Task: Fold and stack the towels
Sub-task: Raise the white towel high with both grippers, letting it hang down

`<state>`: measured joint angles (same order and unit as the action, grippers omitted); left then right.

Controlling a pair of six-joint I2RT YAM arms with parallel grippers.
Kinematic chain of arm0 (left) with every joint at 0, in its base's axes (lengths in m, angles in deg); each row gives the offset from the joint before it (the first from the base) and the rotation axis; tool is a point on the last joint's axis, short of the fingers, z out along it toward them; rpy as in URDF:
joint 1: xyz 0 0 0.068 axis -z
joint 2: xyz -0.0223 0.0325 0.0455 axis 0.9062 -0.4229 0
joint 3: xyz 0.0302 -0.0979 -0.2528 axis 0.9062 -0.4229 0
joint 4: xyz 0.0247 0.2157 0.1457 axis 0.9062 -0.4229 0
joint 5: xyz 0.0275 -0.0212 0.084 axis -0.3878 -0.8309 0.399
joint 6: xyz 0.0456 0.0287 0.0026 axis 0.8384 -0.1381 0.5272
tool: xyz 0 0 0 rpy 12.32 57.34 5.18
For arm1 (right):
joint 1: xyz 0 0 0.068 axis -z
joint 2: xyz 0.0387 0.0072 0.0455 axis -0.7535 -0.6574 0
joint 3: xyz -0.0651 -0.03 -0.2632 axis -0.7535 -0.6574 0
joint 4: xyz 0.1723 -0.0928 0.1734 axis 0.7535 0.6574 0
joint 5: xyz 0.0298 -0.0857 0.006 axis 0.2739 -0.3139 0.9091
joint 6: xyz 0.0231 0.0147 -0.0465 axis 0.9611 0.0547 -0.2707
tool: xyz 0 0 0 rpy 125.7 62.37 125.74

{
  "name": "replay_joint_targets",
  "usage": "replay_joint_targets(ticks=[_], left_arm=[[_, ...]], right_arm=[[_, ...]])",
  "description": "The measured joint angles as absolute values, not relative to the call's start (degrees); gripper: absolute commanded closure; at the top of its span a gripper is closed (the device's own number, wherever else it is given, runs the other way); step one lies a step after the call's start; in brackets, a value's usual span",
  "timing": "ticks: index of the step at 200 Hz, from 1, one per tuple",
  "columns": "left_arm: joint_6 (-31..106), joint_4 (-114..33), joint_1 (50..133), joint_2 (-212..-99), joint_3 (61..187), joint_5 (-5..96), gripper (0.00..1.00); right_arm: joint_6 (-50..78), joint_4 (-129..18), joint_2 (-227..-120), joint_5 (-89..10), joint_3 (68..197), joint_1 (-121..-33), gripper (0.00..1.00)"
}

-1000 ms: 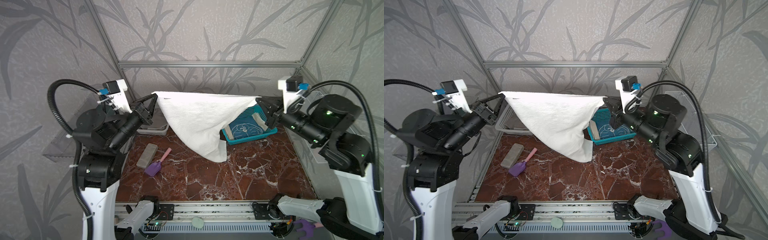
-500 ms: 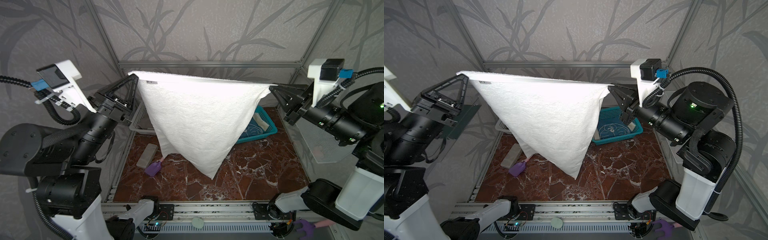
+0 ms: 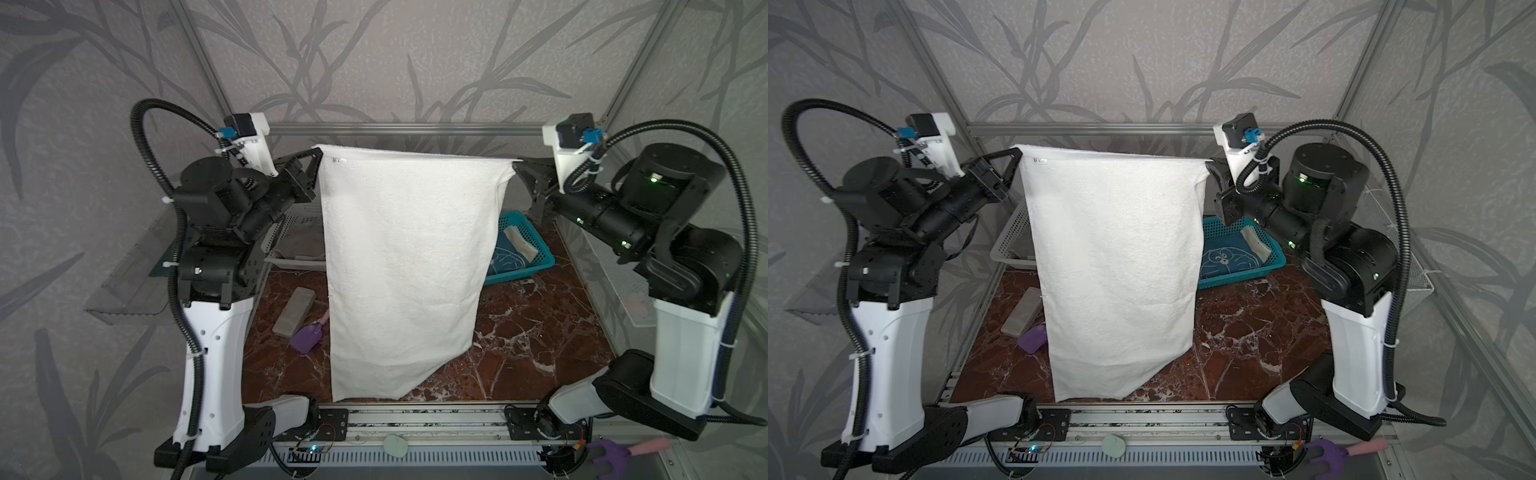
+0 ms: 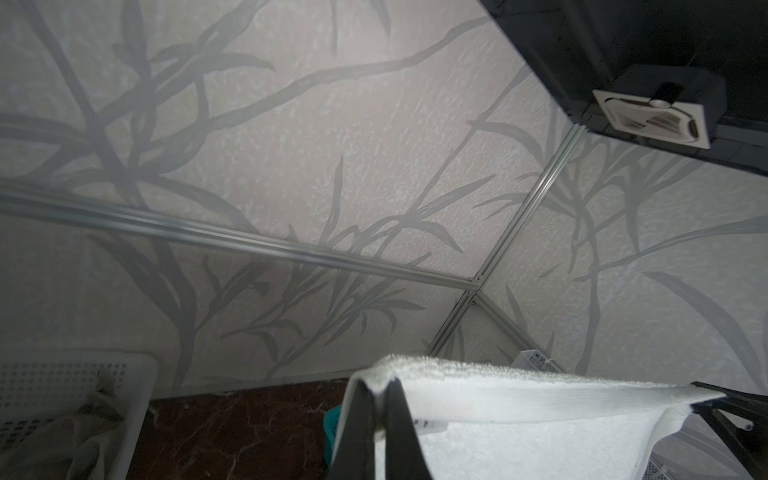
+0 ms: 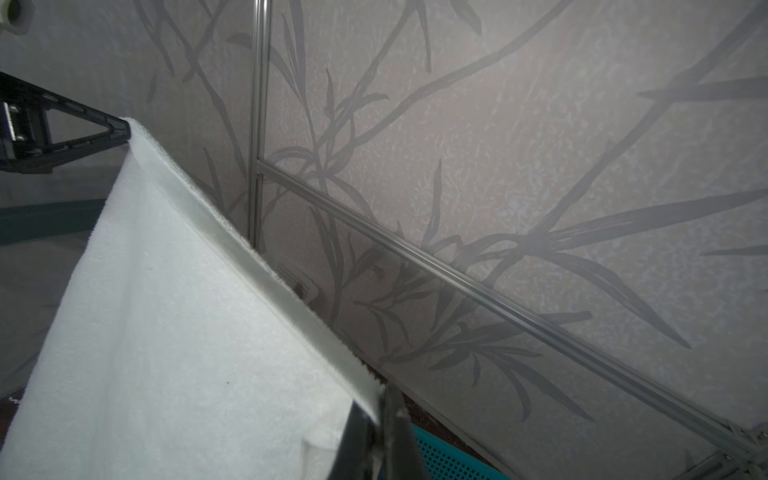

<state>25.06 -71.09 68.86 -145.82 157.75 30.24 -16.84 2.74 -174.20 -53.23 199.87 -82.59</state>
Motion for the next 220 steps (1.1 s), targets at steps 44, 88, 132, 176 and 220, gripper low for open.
replay_joint_targets(ticks=[44, 88, 132, 176, 220], left_arm=[[24.06, -59.54, 68.49, -153.56, 131.79, 32.25, 1.00], [21.61, -49.01, 68.84, -167.94, 115.11, 31.94, 1.00], [19.62, -41.34, 69.85, -177.27, 114.23, 30.48, 1.00], [18.16, -37.05, 70.24, -182.49, 117.82, 29.69, 1.00], [17.24, -35.50, 70.39, -187.46, 124.27, 29.27, 1.00]], right_arm=[[-12.73, 0.33, -187.03, -47.83, 186.93, -78.43, 1.00], [-10.06, -1.68, -206.55, -45.34, 178.65, -79.68, 1.00], [-9.91, 0.42, -220.52, -48.92, 180.50, -81.60, 1.00], [-11.90, 5.23, -231.82, -56.09, 199.21, -78.52, 1.00], [-13.96, 5.36, -239.10, -59.68, 212.66, -71.79, 1.00]])
